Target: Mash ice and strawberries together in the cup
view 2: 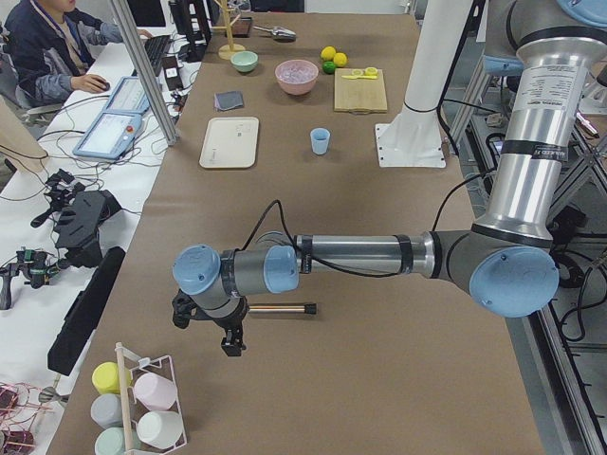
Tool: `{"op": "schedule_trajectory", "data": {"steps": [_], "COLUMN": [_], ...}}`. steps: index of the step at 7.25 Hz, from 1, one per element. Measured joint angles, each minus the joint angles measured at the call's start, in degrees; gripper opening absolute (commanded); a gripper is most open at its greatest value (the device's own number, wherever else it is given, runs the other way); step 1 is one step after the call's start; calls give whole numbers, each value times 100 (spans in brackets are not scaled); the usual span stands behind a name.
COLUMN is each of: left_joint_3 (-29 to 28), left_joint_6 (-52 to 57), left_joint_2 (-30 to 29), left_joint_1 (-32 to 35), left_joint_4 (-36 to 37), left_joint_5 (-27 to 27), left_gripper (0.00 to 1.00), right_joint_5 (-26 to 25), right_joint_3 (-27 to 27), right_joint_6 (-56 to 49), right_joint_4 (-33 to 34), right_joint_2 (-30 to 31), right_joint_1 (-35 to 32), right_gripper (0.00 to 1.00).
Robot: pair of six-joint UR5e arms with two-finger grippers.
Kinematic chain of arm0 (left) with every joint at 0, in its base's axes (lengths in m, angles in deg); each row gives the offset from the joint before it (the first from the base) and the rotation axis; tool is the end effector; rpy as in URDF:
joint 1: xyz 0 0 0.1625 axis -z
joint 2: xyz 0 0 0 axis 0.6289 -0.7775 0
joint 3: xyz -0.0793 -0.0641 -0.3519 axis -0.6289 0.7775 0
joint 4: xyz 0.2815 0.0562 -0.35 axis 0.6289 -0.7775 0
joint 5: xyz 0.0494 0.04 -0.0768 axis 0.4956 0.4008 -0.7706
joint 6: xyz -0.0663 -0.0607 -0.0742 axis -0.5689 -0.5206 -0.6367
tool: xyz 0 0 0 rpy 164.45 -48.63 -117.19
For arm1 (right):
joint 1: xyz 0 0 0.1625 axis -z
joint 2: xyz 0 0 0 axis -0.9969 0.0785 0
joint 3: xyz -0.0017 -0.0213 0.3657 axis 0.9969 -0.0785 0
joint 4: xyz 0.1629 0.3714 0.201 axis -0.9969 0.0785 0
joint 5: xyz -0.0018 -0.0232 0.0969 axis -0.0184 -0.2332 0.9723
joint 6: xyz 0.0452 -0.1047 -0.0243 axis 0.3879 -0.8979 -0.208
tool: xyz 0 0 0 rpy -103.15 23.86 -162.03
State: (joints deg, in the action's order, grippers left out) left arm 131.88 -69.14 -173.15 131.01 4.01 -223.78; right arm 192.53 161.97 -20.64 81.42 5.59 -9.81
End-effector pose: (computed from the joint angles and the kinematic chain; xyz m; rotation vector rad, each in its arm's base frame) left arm -0.0693 -0.5763 0.6256 -0.0888 0.8168 -0.0064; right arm 0.1061 -0.5067 0.5902 0.0218 -0.6937 0.0563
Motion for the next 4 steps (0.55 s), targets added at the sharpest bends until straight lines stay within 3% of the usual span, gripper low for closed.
{"op": "schedule_trajectory", "data": {"steps": [4], "left_joint_3": [58], "left_joint_6": [0], "left_joint_2": [123], "left_joint_1": [6], "left_joint_4": [-157], "left_joint_5": [4], "left_gripper": [98], "right_joint_5": [22], "right_joint_3": [-15], "right_joint_6": [32], "right_joint_4": [12], "right_joint_2": [14], "right_joint_1": [130], "right_gripper": [100]}}
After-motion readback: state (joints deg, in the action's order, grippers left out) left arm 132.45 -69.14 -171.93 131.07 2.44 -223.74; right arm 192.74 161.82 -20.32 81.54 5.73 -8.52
